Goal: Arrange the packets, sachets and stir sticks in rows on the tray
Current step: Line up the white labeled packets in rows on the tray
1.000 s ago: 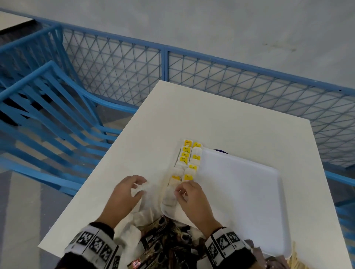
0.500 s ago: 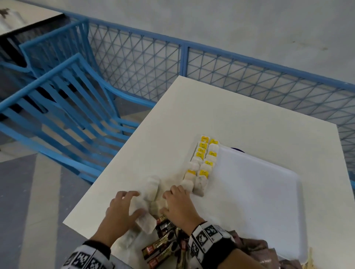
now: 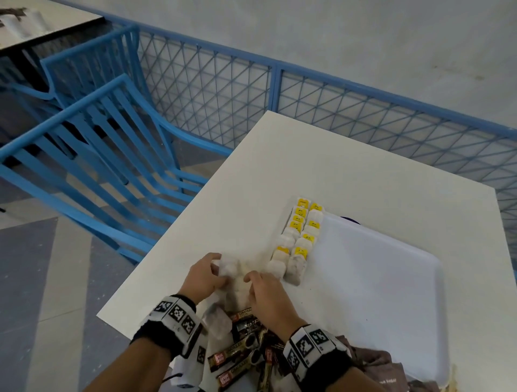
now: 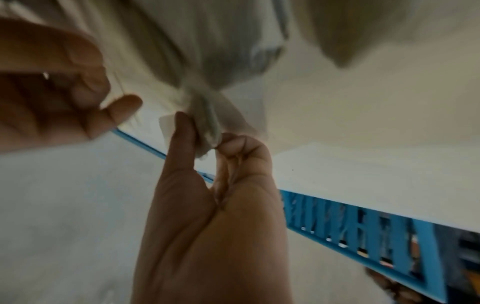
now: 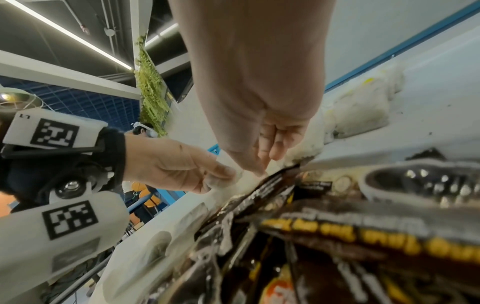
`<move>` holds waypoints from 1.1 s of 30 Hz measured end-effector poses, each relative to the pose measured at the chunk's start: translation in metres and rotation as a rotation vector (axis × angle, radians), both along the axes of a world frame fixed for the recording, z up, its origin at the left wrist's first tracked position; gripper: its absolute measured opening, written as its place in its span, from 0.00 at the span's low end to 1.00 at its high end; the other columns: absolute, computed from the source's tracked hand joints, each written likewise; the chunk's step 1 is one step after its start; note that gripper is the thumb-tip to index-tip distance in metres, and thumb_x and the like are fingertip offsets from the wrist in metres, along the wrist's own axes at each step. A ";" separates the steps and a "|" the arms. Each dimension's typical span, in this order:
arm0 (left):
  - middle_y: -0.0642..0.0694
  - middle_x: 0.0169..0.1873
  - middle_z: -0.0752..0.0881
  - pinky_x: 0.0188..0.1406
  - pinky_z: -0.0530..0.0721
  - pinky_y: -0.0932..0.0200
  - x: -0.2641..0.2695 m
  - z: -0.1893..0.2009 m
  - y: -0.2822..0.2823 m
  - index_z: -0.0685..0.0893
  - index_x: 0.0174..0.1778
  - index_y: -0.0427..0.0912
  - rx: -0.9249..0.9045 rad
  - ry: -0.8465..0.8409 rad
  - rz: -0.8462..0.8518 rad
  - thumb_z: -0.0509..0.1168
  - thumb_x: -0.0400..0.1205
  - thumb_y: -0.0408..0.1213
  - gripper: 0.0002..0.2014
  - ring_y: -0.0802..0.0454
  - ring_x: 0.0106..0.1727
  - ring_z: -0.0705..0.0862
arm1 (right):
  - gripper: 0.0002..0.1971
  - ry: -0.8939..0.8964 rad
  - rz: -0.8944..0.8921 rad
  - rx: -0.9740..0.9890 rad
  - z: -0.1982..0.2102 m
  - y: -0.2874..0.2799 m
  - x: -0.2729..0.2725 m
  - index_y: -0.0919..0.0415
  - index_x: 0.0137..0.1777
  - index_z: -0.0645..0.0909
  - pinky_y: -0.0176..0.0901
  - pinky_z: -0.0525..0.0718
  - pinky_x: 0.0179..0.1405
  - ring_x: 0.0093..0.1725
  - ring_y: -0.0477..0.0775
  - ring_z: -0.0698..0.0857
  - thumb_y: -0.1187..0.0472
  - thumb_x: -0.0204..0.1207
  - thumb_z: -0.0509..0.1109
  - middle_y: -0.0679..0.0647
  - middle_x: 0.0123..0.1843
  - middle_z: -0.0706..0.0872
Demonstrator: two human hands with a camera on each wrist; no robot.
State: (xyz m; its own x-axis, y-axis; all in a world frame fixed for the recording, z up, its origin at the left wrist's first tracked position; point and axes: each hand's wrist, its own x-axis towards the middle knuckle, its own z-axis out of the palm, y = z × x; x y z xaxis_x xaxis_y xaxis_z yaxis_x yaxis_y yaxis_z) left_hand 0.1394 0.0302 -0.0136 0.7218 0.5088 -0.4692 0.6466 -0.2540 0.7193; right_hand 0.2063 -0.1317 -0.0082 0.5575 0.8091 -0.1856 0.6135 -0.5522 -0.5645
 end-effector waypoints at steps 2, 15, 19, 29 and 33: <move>0.40 0.34 0.83 0.36 0.81 0.60 -0.004 0.012 0.004 0.82 0.53 0.41 -0.103 -0.021 0.005 0.74 0.71 0.27 0.15 0.48 0.36 0.82 | 0.17 0.046 -0.024 0.035 0.003 -0.003 0.004 0.61 0.68 0.73 0.41 0.73 0.61 0.61 0.54 0.75 0.68 0.80 0.56 0.57 0.62 0.77; 0.57 0.63 0.73 0.59 0.78 0.66 -0.111 0.054 0.020 0.86 0.41 0.58 -0.056 0.211 -0.352 0.67 0.49 0.79 0.34 0.61 0.59 0.79 | 0.11 0.504 0.059 0.105 0.042 0.015 -0.004 0.62 0.48 0.83 0.24 0.67 0.25 0.24 0.39 0.70 0.68 0.77 0.58 0.44 0.34 0.77; 0.47 0.72 0.65 0.71 0.67 0.64 -0.110 0.040 -0.009 0.78 0.41 0.85 0.059 0.342 -0.571 0.53 0.48 0.80 0.26 0.52 0.75 0.67 | 0.15 0.425 0.258 -0.121 0.033 0.025 -0.021 0.60 0.64 0.76 0.33 0.77 0.37 0.38 0.44 0.79 0.66 0.82 0.54 0.53 0.55 0.81; 0.54 0.45 0.79 0.43 0.75 0.76 -0.112 0.007 -0.016 0.74 0.43 0.70 0.219 0.105 -0.344 0.70 0.74 0.36 0.19 0.59 0.43 0.78 | 0.25 0.123 0.362 -0.197 0.005 0.027 -0.039 0.63 0.73 0.65 0.52 0.76 0.65 0.68 0.60 0.69 0.68 0.77 0.66 0.61 0.69 0.65; 0.55 0.40 0.84 0.36 0.76 0.76 -0.108 0.012 -0.018 0.70 0.47 0.61 0.128 0.114 -0.223 0.72 0.75 0.39 0.18 0.63 0.39 0.80 | 0.15 0.120 0.303 -0.133 -0.004 0.027 -0.038 0.64 0.60 0.73 0.48 0.79 0.56 0.58 0.57 0.75 0.69 0.75 0.68 0.59 0.62 0.71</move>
State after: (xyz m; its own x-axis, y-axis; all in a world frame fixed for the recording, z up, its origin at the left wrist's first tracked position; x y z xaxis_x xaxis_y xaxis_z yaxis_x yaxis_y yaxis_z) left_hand 0.0311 0.0119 -0.0019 0.7690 0.4032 -0.4961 0.6393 -0.4831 0.5983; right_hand 0.1683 -0.1043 -0.0118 0.2641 0.8986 -0.3504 0.6944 -0.4293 -0.5775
